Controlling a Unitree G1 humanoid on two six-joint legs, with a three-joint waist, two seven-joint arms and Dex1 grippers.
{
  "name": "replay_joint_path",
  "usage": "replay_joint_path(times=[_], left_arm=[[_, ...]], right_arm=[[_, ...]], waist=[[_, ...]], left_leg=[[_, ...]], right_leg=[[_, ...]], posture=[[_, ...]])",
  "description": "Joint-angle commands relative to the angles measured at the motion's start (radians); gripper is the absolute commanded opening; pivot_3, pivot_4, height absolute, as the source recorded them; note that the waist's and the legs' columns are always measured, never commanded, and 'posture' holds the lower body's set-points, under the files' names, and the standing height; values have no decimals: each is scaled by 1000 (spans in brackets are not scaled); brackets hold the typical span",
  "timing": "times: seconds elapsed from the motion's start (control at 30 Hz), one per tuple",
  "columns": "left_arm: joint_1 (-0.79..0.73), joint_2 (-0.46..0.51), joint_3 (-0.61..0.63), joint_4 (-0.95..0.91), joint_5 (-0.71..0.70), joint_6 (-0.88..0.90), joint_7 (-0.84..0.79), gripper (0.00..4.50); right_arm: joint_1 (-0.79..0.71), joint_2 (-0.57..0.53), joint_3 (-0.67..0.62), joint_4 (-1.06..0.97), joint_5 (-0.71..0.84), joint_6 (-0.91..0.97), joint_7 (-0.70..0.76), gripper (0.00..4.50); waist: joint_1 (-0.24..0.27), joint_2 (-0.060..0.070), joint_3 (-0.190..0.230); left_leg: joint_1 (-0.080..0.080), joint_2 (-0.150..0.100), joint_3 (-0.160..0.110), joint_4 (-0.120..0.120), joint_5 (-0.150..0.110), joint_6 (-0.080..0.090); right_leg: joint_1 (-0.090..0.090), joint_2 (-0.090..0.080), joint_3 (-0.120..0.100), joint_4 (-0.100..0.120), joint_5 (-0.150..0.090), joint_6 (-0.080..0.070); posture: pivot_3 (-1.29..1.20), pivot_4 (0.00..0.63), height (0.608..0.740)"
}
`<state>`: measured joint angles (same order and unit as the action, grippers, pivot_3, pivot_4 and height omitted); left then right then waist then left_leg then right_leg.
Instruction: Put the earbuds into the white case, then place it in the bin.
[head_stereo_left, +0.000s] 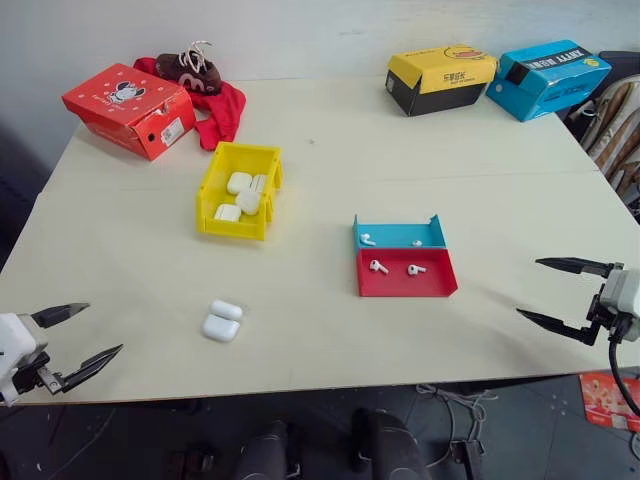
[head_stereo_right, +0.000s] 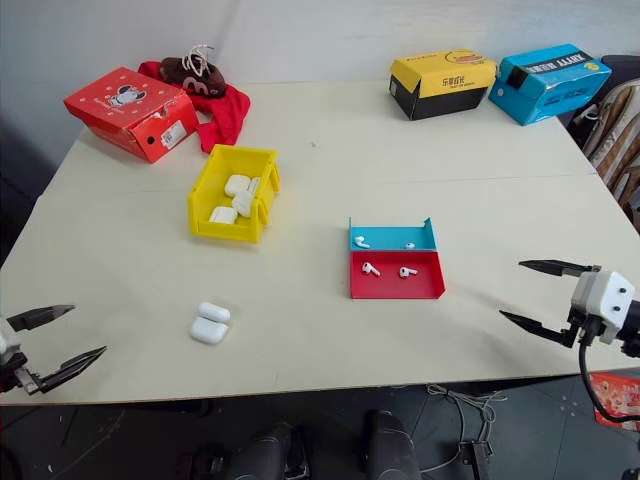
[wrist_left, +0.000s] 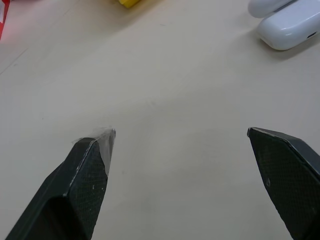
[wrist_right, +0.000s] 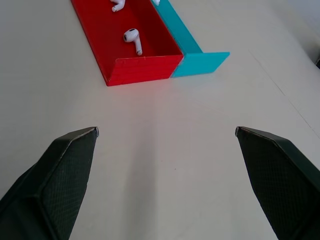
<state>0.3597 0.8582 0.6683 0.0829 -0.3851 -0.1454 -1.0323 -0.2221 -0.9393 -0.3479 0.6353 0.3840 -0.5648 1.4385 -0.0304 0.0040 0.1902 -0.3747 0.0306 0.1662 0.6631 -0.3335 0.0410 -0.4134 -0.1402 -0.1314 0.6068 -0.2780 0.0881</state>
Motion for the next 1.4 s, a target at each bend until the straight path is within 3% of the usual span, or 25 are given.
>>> replay_joint_path(times=[0.03, 0.17, 0.3, 0.43, 0.63, 0.77, 1.03, 1.17, 1.23, 1.4], left_arm=[[-6, -18, 39, -35, -5, -42, 26, 4475], [-9, -31, 74, -166, -139, 137, 67, 4475], [26, 19, 139, -184, -200, 312, 51, 4475], [64, 68, 225, -140, -209, 618, 174, 4475], [220, 101, 285, -107, -161, 840, 156, 4475], [221, 120, 321, -158, -183, 1016, 191, 4475], [147, 145, 415, -560, -400, 1375, 203, 4475], [-43, 214, 343, -749, -428, 1626, 379, 4475], [-196, 186, 286, -819, -526, 1736, 447, 4475], [-278, 118, 114, -909, -752, 1760, 700, 4475]], right_arm=[[-8, -9, 0, 9, 1, -6, -2, 4500], [-27, 15, -13, -14, 50, 86, -25, 4500], [-18, 52, -6, -111, 96, 166, -38, 4500], [9, 135, -2, -283, 188, 186, -10, 4500], [61, 231, 34, -535, 286, 240, 14, 4500], [53, 276, 44, -576, 283, 217, 15, 4500], [55, 311, 67, -536, 261, 172, 55, 4500], [50, 321, 86, -500, 247, 148, 93, 4500], [33, 314, 95, -477, 229, 136, 98, 4500], [-3, 298, 109, -457, 201, 151, 72, 4500]], waist=[[0, 0, 0], [0, -1, 0], [-1, -1, -1], [-5, 0, 0], [-1, -1, -1], [8, -5, -2], [3, -6, -3], [2, -5, -2], [2, -5, -2], [-5, -4, -3]], left_leg=[[0, 0, 0, 0, 0, 0], [0, 0, 0, 1, 0, 0], [1, 0, 0, 2, 1, 0], [2, 1, 0, 1, 3, 2], [2, 1, 0, 1, 0, -2], [2, 1, -1, 1, 0, -2], [2, 0, -1, 0, -1, -3], [3, 0, -1, 0, 0, -3], [4, 0, -1, 0, 2, -4], [5, 0, 0, 1, 2, -5]], right_leg=[[0, 0, 0, 0, 0, 0], [1, 0, 0, 1, 0, 0], [1, 0, 1, 3, 0, 0], [1, 2, 1, 4, 0, 0], [1, 2, 2, 4, 0, -1], [1, 1, 2, 3, -1, -1], [0, -1, 2, 4, -1, -2], [0, 0, 2, 5, -2, -3], [1, 1, 3, 6, -2, -3], [1, 3, 6, 10, -2, -4]], posture=[[0, 150, 740], [0, 150, 740], [0, 150, 740], [0, 150, 740], [0, 150, 740], [0, 150, 740], [0, 150, 740], [0, 150, 740], [0, 150, 740], [0, 150, 740]])
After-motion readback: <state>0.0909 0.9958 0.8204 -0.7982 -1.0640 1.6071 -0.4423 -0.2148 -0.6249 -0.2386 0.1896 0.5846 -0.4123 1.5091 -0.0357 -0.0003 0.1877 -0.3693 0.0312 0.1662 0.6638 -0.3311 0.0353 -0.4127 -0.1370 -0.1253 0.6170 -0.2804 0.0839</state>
